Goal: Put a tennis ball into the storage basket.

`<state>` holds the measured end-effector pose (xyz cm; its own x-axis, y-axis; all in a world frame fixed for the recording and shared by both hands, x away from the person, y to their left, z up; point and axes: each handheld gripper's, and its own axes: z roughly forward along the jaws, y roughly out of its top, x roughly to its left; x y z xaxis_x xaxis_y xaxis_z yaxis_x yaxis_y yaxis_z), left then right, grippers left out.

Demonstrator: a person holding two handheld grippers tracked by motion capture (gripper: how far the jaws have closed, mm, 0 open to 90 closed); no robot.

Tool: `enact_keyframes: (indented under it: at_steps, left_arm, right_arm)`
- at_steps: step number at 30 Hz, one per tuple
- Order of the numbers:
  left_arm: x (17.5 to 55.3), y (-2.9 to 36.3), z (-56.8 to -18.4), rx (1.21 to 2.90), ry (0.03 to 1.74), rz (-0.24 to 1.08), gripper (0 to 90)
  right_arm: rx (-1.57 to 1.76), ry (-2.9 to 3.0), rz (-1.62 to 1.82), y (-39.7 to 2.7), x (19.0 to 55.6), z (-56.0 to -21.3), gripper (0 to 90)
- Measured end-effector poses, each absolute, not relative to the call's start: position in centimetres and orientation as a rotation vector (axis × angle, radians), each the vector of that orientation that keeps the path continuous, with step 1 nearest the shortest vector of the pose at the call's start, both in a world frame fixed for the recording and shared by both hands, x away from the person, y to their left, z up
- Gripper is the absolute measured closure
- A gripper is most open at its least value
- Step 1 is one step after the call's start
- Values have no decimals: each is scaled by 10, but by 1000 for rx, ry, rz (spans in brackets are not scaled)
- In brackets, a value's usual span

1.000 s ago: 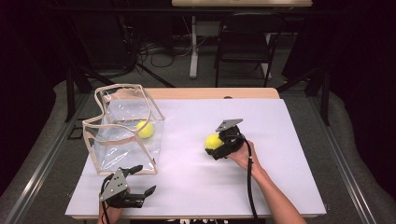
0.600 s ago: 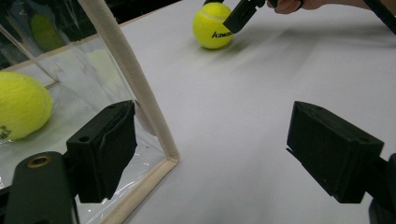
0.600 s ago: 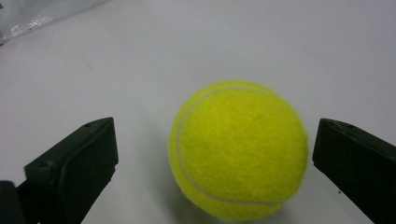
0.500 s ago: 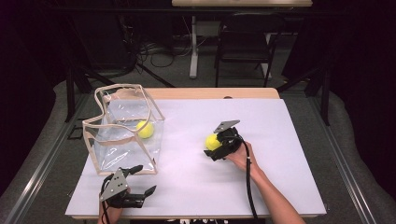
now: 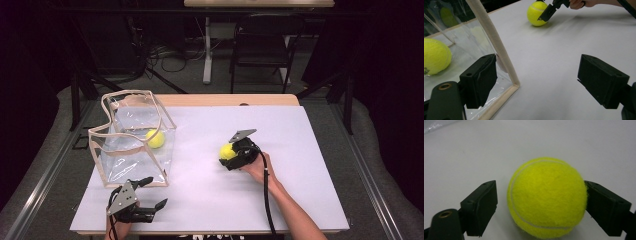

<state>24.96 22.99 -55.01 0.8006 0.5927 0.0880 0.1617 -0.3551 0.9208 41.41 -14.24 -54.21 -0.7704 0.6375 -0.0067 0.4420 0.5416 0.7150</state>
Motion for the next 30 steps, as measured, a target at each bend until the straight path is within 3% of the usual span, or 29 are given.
enact_keyframes:
  at_steps: [7,30]
  left_arm:
    - [250,230,-550,1912,568,501,160]
    - [250,230,-550,1911,569,501,160]
  right_arm:
    - [925,2492,1011,-143,415,-543,246]
    - [870,2456,1058,-144,408,-530,257]
